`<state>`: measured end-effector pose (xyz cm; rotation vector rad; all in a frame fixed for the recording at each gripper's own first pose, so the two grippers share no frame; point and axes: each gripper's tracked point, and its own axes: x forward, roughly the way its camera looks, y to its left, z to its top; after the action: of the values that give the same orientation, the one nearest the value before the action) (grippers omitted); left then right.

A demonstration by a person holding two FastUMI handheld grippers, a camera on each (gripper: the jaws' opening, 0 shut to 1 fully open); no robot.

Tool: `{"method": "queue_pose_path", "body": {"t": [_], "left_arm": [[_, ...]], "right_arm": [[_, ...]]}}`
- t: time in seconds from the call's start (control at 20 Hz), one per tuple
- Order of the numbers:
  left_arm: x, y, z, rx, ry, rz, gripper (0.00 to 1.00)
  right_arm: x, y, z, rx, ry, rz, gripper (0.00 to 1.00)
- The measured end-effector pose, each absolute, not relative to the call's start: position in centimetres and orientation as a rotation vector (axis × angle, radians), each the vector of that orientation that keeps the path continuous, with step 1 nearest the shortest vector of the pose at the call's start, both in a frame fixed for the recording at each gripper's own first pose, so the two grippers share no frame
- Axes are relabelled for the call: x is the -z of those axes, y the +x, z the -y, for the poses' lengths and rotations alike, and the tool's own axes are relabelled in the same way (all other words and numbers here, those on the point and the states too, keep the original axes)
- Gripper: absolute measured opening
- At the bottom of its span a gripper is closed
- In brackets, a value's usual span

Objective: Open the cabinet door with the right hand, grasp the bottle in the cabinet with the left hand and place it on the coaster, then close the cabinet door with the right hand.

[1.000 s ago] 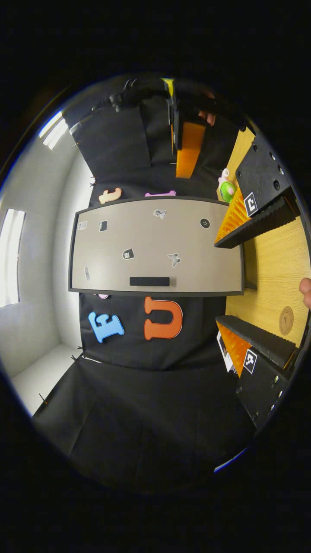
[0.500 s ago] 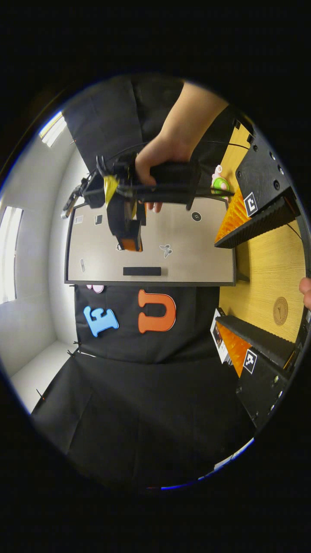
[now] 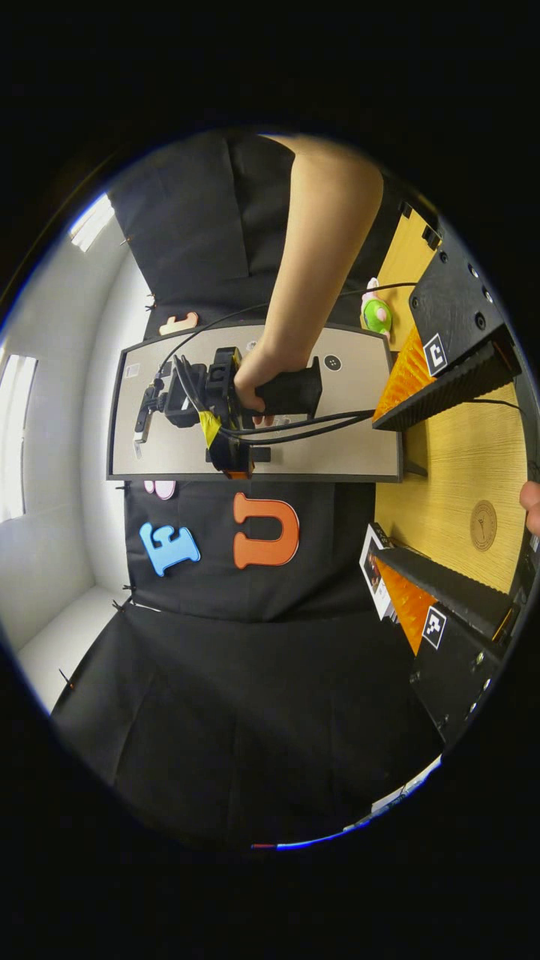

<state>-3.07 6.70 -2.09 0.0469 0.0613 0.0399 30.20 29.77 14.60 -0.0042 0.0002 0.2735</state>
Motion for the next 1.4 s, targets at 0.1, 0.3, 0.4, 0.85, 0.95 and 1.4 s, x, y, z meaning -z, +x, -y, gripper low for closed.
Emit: {"method": "queue_pose_path", "body": {"t": [0.1, 0.3, 0.4, 0.85, 0.95, 1.4], "left_arm": [[2.2, -2.9, -7.4, -0.048, 0.045, -0.061, 0.95], [2.0, -3.0, -8.4, -0.064, 0.041, -0.056, 0.95], [2.1, -2.9, -8.9, -0.073, 0.038, -0.057, 0.95], [1.6, -2.7, -10.1, -0.086, 0.023, -0.036, 0.95], [1.5, -2.8, -10.2, -0.088, 0.026, -0.036, 0.95], [0.9, -3.2, -9.6, -0.072, 0.028, -0.031, 0.95]], "right_arm": [[-14.7, 31.1, -30.0, -0.250, -0.011, -0.006, 0.93], [-14.1, 32.6, -30.7, -0.222, -0.005, -0.029, 0.75], [-14.0, 32.9, -30.9, -0.214, -0.005, -0.026, 0.64], [-13.9, 33.2, -30.8, -0.224, -0.019, -0.022, 0.27], [-13.8, 32.8, -30.8, -0.235, -0.015, -0.039, 0.22], [-13.6, 26.0, -29.4, -0.364, -0.016, -0.037, 0.22]]}}
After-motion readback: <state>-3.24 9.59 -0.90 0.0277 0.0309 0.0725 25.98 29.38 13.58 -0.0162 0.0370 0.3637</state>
